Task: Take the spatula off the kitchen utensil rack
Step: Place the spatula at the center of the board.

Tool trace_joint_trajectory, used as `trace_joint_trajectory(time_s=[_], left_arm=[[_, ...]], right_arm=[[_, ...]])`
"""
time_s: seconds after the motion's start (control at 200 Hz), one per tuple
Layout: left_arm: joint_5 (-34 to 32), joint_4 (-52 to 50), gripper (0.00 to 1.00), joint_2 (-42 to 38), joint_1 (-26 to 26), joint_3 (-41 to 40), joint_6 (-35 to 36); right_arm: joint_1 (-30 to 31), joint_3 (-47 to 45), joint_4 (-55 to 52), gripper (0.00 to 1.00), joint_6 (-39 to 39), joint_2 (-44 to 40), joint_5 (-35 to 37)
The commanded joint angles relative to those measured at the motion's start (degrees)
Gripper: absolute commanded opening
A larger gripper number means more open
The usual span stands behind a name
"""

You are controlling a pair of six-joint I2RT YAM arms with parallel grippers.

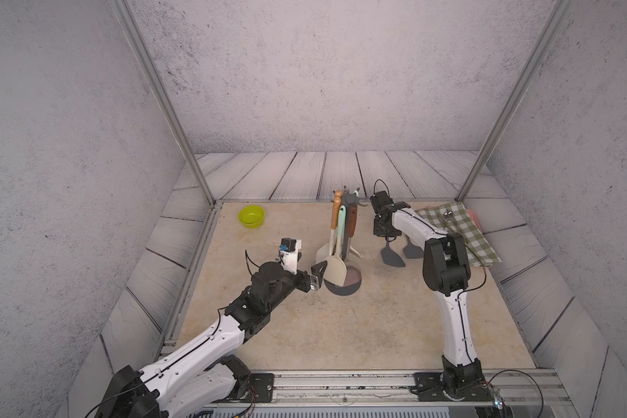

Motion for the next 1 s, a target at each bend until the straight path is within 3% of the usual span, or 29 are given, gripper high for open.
trace_joint_trajectory(time_s=[0.0, 0.255, 0.465, 0.651, 0.996], left_arm=[[-0.2, 0.7, 0.99, -0.2, -0.3, -0.4, 0.8], [-0.3, 0.8, 0.99, 0.2, -0.3, -0.3, 0.9], [-0.2, 0.8, 0.99, 0.2, -0.3, -0.3, 0.9], [0.1, 0.6, 0.99, -0.3, -0.3, -0.3, 0.8], [-0.1, 0.5, 0.99, -0.7, -0.5, -0.3, 1.0]], right_arm=[[-0.2, 3.0, -0.6, 0.23, -1.9, 3.0, -3.9], [-1.2, 2.5, -0.3, 0.28, -3.6, 4.2, -7.6], [-2.6, -3.3, 3.1, 0.42, -6.7, 0.7, -10.8], [-4.6, -5.0, 3.4, 0.40, -9.3, 0.8, -15.3], [-4.9, -5.3, 2.8, 0.32, -11.3, 0.6, -11.9]])
